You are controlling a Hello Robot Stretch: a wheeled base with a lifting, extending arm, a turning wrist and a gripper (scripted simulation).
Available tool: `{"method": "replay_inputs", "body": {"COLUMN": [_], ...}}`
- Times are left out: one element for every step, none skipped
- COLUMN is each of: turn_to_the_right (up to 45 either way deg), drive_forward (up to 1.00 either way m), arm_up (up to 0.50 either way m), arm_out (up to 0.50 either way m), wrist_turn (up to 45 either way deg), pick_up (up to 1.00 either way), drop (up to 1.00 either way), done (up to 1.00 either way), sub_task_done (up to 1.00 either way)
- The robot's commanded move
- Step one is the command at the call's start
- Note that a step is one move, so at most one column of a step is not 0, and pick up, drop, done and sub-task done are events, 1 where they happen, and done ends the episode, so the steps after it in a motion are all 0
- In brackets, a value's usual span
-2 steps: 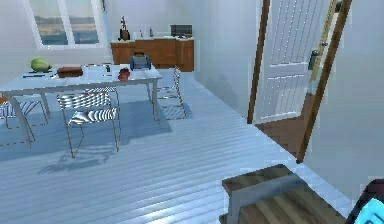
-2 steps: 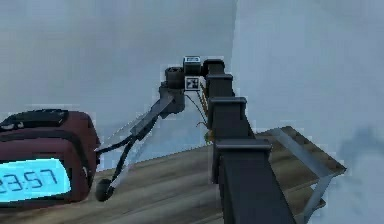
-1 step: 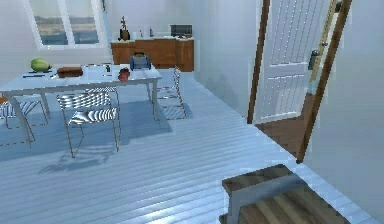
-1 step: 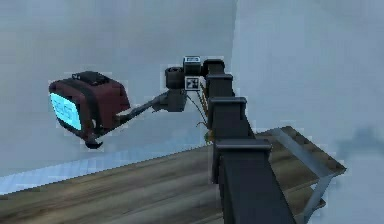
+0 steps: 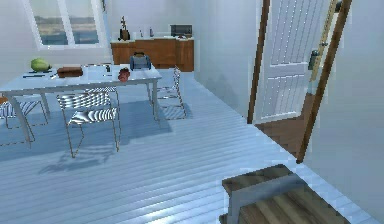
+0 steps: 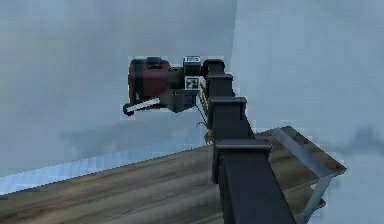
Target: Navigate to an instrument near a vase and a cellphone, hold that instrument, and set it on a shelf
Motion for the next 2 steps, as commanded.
{"method": "replay_inputs", "body": {"turn_to_the_right": [0.0, 0.0], "drive_forward": [0.0, 0.0], "arm_up": [0.0, -0.1], "arm_out": [0.0, 0.0], "wrist_turn": [36.0, 0.0], "pick_up": [0.0, 0.0], "drop": [0.0, 0.0], "done": [0.0, 0.0], "sub_task_done": [0.0, 0.0]}}
